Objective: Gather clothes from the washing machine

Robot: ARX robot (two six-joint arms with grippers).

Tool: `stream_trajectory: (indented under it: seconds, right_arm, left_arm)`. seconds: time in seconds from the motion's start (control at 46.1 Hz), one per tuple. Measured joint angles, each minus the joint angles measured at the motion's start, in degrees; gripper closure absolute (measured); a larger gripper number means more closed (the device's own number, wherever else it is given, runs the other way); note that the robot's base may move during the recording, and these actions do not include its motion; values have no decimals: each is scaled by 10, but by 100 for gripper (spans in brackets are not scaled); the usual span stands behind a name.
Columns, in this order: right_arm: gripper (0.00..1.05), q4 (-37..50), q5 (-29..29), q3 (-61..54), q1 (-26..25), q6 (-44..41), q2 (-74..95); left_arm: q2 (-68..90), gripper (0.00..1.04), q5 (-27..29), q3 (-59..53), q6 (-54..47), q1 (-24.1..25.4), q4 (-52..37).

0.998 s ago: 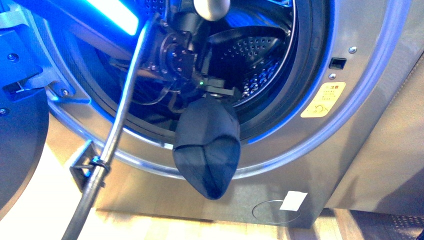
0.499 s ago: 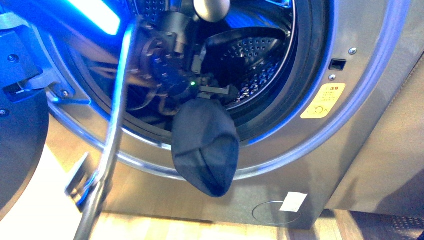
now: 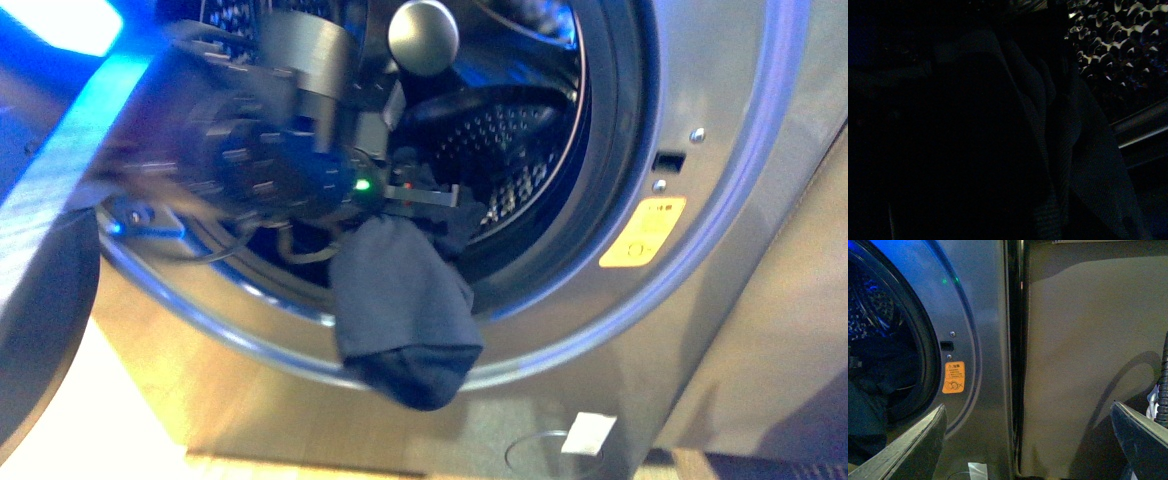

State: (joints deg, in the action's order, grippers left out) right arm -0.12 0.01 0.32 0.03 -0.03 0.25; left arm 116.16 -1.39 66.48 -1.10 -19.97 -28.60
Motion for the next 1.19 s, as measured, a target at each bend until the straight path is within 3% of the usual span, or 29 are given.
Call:
stream_trajectory:
  seconds: [0.586,1.193]
  right_arm:
    - [8,0,0,0,0,0,0]
    - [8,0,0,0,0,0,0]
  left_arm:
    - [-207,98,-97,-209,-19,13,-76]
    - [-517,98,-252,-305,2,57,-5]
